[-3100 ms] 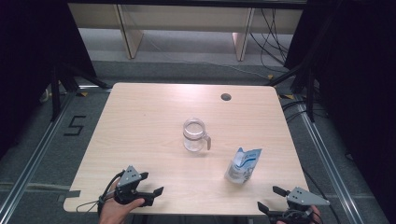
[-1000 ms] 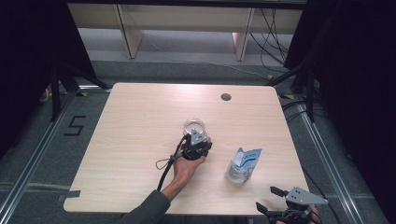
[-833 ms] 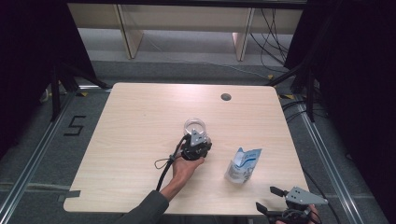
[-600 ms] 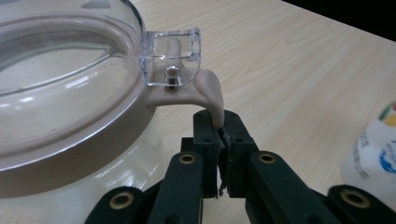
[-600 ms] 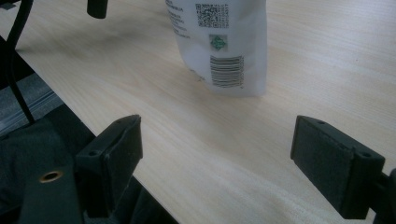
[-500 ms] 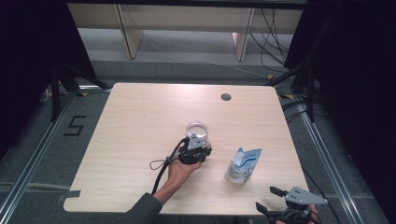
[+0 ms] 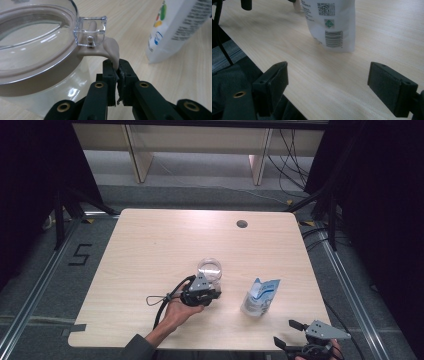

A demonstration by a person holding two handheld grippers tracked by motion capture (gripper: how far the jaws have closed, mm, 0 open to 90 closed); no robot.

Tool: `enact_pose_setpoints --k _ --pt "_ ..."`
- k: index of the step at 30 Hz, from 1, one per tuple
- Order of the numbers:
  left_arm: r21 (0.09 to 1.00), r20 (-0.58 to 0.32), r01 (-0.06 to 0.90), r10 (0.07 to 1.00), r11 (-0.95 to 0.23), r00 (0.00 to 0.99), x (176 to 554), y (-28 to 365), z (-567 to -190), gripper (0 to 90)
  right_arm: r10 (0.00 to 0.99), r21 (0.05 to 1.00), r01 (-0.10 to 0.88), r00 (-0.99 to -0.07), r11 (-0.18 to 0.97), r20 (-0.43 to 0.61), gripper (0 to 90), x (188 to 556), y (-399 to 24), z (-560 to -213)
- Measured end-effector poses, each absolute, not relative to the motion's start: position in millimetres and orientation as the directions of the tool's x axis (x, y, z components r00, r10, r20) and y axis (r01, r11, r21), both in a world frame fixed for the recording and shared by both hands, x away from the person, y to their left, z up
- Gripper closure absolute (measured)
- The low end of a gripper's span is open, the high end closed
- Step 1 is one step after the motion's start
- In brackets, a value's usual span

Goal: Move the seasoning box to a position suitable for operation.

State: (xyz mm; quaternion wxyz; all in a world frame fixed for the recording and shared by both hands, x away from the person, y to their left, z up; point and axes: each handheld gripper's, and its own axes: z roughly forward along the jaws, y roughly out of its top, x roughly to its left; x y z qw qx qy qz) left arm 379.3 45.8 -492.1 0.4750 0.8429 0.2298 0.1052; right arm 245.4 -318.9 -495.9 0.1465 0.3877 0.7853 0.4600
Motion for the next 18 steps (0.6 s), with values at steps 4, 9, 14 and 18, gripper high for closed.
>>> enact_pose_setpoints --k 4,9,14,18 --pt "0.852 -0.045 0.271 0.453 -0.448 0.89 373.5 51.2 -492.3 84.7 0.743 0.836 0.474 -0.657 0.276 0.127 17.7 245.4 -318.6 -495.9" --pt "0.852 -0.058 0.251 0.394 -0.46 0.917 368.7 54.4 -492.8 85.0 0.742 0.837 0.471 -0.659 0.279 0.123 17.7 245.6 -318.7 -496.1" --pt "0.855 -0.045 0.212 0.34 -0.473 0.939 359.4 59.0 -493.3 85.0 0.742 0.836 0.473 -0.659 0.278 0.126 17.7 245.4 -318.9 -496.1" --pt "0.856 -0.047 0.207 0.327 -0.474 0.944 353.8 60.7 -493.2 85.1 0.741 0.839 0.469 -0.66 0.277 0.124 17.7 245.6 -318.5 -496.3"
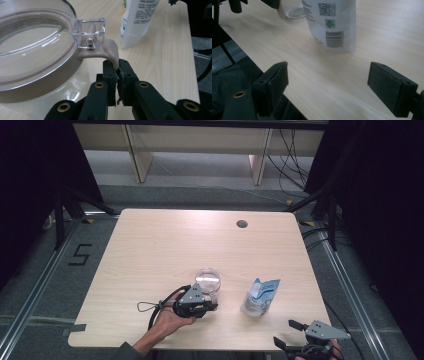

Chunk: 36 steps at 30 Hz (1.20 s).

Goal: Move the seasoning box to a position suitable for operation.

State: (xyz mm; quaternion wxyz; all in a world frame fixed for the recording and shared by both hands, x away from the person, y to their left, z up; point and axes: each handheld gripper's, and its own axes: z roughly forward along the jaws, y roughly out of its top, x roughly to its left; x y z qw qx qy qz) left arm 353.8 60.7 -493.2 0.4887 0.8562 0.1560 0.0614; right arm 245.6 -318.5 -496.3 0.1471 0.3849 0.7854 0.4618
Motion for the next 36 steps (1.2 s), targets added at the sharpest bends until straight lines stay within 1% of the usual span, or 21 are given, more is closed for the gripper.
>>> enact_pose_setpoints --k 2,3,4,5,11,12,14,15,17,18,21,22,23,27,28,29,31,32,33,34,36 --pt "0.854 -0.047 0.228 0.368 -0.467 0.929 347.5 62.3 -492.9 85.1 0.74 0.839 0.469 -0.661 0.276 0.126 17.7 245.7 -318.2 -496.4" --pt "0.859 -0.046 0.214 0.347 -0.465 0.937 346.7 62.3 -493.3 85.2 0.74 0.838 0.47 -0.661 0.277 0.126 17.7 245.6 -318.0 -496.3" --pt "0.854 -0.047 0.223 0.356 -0.471 0.933 344.5 62.8 -492.8 85.2 0.74 0.839 0.468 -0.661 0.278 0.124 17.7 245.8 -318.0 -496.5" --pt "0.856 -0.037 0.204 0.337 -0.475 0.941 341.8 63.5 -492.6 85.2 0.741 0.839 0.468 -0.66 0.278 0.124 17.7 245.8 -317.9 -496.6" --pt "0.86 -0.062 0.215 0.324 -0.463 0.944 334.6 69.6 -492.9 84.6 0.739 0.838 0.471 -0.661 0.277 0.127 17.6 245.6 -317.9 -496.4" --pt "0.855 -0.055 0.214 0.329 -0.473 0.943 333.6 72.0 -492.0 84.5 0.739 0.838 0.468 -0.662 0.279 0.124 17.6 245.8 -317.9 -496.7" --pt "0.861 -0.063 0.221 0.335 -0.459 0.94 331.7 75.5 -492.7 84.2 0.744 0.824 0.505 -0.647 0.256 0.165 17.6 243.4 -316.0 -496.3" --pt "0.854 -0.058 0.217 0.329 -0.473 0.943 331.9 77.6 -492.1 83.9 0.746 0.823 0.509 -0.644 0.253 0.17 17.6 243.1 -315.6 -496.2" --pt "0.861 -0.053 0.208 0.324 -0.465 0.945 331.0 78.7 -492.3 83.5 0.74 0.824 0.498 -0.655 0.269 0.154 17.6 244.1 -316.7 -496.0" --pt "0.857 -0.057 0.213 0.325 -0.47 0.944 328.9 82.9 -492.0 83.2 0.735 0.834 0.475 -0.665 0.28 0.132 17.6 245.1 -317.6 -495.9" --pt "0.856 -0.07 0.231 0.34 -0.462 0.938 325.5 87.2 -492.1 82.5 0.736 0.834 0.477 -0.664 0.278 0.134 17.6 245.2 -317.4 -496.0" --pt "0.853 -0.053 0.211 0.324 -0.478 0.945 326.5 90.1 -491.6 82.2 0.735 0.834 0.476 -0.665 0.279 0.134 17.6 245.2 -317.3 -496.1" --pt "0.857 -0.074 0.231 0.333 -0.461 0.94 324.7 91.9 -492.6 81.9 0.734 0.833 0.477 -0.666 0.28 0.135 17.6 245.1 -317.2 -496.1" --pt "0.859 -0.086 0.243 0.341 -0.45 0.936 321.3 100.3 -493.3 80.2 0.732 0.835 0.473 -0.668 0.28 0.133 17.6 245.1 -317.3 -496.0" --pt "0.861 -0.088 0.249 0.351 -0.443 0.932 319.6 106.4 -493.6 79.7 0.732 0.826 0.495 -0.663 0.27 0.158 17.6 244.3 -316.4 -496.2" --pt "0.86 -0.103 0.264 0.358 -0.438 0.928 318.1 108.8 -493.7 79.4 0.732 0.833 0.476 -0.667 0.28 0.135 17.6 245.2 -317.2 -496.3" --pt "0.862 -0.105 0.266 0.361 -0.433 0.927 317.8 111.2 -493.9 78.8 0.732 0.835 0.474 -0.669 0.28 0.134 17.6 245.5 -317.1 -496.4" --pt "0.861 -0.104 0.267 0.365 -0.433 0.925 317.3 114.2 -494.0 78.5 0.736 0.821 0.509 -0.654 0.259 0.174 17.5 243.1 -314.8 -495.9" --pt "0.858 -0.107 0.278 0.379 -0.432 0.919 316.3 117.5 -493.6 78.2 0.739 0.813 0.523 -0.648 0.255 0.185 17.5 242.0 -314.3 -495.3" --pt "0.858 -0.107 0.278 0.379 -0.432 0.919 316.3 117.5 -493.6 78.0 0.739 0.813 0.523 -0.648 0.255 0.185 17.5 242.0 -314.3 -495.3" --pt "0.857 -0.111 0.286 0.388 -0.429 0.915 315.8 123.4 -493.4 77.4 0.732 0.835 0.474 -0.668 0.279 0.134 17.5 245.0 -316.1 -496.2"
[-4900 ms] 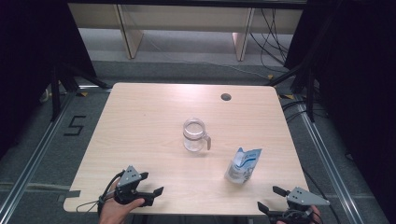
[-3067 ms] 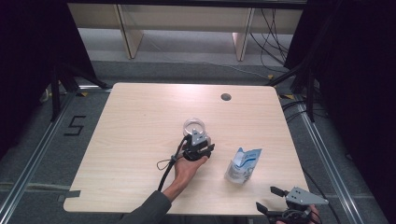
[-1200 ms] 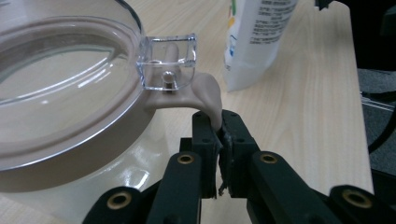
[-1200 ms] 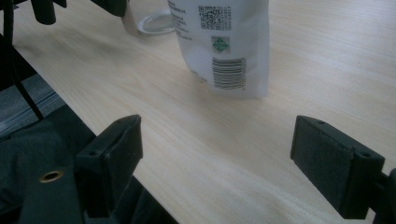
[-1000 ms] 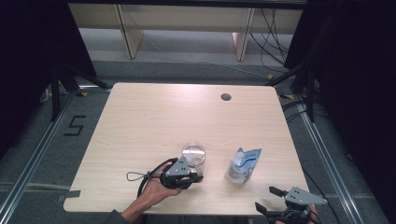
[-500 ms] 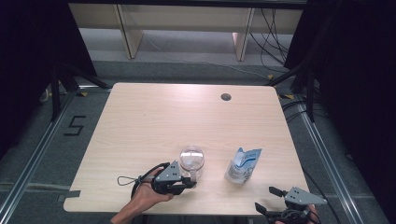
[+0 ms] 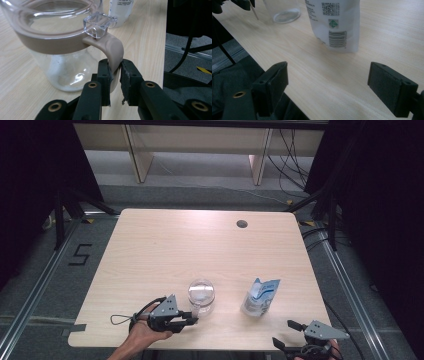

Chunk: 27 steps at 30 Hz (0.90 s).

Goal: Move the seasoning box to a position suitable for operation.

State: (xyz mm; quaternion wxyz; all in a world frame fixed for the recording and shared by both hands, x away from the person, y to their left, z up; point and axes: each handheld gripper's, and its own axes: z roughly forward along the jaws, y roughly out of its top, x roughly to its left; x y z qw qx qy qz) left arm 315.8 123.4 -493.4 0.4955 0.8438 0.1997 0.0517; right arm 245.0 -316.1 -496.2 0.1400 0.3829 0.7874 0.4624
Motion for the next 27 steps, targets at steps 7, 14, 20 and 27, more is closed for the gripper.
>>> enact_pose_setpoints --k 7,14,20,27 --pt "0.85 -0.132 0.331 0.442 -0.41 0.887 315.2 135.4 -492.7 74.9 0.732 0.83 0.485 -0.665 0.275 0.146 17.5 244.6 -315.9 -496.1" --pt "0.841 -0.14 0.392 0.551 -0.372 0.822 313.8 150.3 -491.8 72.5 0.732 0.828 0.489 -0.664 0.274 0.149 17.5 244.5 -316.0 -496.1" --pt "0.848 -0.125 0.414 0.633 -0.331 0.764 315.3 156.2 -489.9 65.0 0.737 0.816 0.517 -0.651 0.258 0.179 17.5 242.4 -314.4 -495.5" --pt "0.852 -0.089 0.414 0.69 -0.322 0.719 315.0 144.9 -487.1 51.5 0.736 0.814 0.52 -0.651 0.257 0.184 17.6 242.3 -314.2 -495.5"
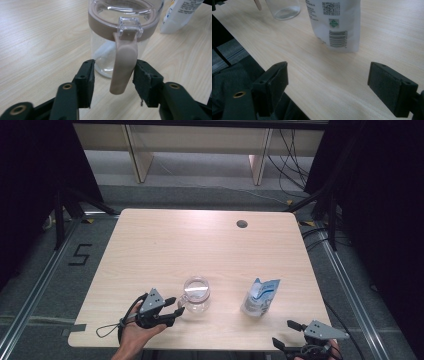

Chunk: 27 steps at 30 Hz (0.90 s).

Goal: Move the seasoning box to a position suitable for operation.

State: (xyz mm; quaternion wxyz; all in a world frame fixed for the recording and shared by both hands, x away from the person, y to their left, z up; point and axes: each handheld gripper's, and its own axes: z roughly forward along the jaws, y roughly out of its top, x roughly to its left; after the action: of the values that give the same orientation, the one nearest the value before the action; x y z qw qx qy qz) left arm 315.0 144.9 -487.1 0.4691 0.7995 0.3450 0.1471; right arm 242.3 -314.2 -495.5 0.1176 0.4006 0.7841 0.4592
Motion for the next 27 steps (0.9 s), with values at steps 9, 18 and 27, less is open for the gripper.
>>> enact_pose_setpoints --k 9,18,27 --pt "0.872 -0.036 0.36 0.688 -0.333 0.724 312.4 138.3 -488.0 72.5 0.738 0.817 0.519 -0.649 0.251 0.185 17.6 242.7 -314.3 -496.1" --pt "0.875 -0.036 0.32 0.61 -0.363 0.792 309.3 137.5 -488.8 73.1 0.738 0.817 0.518 -0.65 0.253 0.183 17.6 242.9 -314.1 -496.2" --pt "0.887 -0.042 0.253 0.478 -0.386 0.877 304.1 127.4 -488.7 73.1 0.731 0.834 0.475 -0.669 0.281 0.135 17.6 246.1 -316.9 -497.1"
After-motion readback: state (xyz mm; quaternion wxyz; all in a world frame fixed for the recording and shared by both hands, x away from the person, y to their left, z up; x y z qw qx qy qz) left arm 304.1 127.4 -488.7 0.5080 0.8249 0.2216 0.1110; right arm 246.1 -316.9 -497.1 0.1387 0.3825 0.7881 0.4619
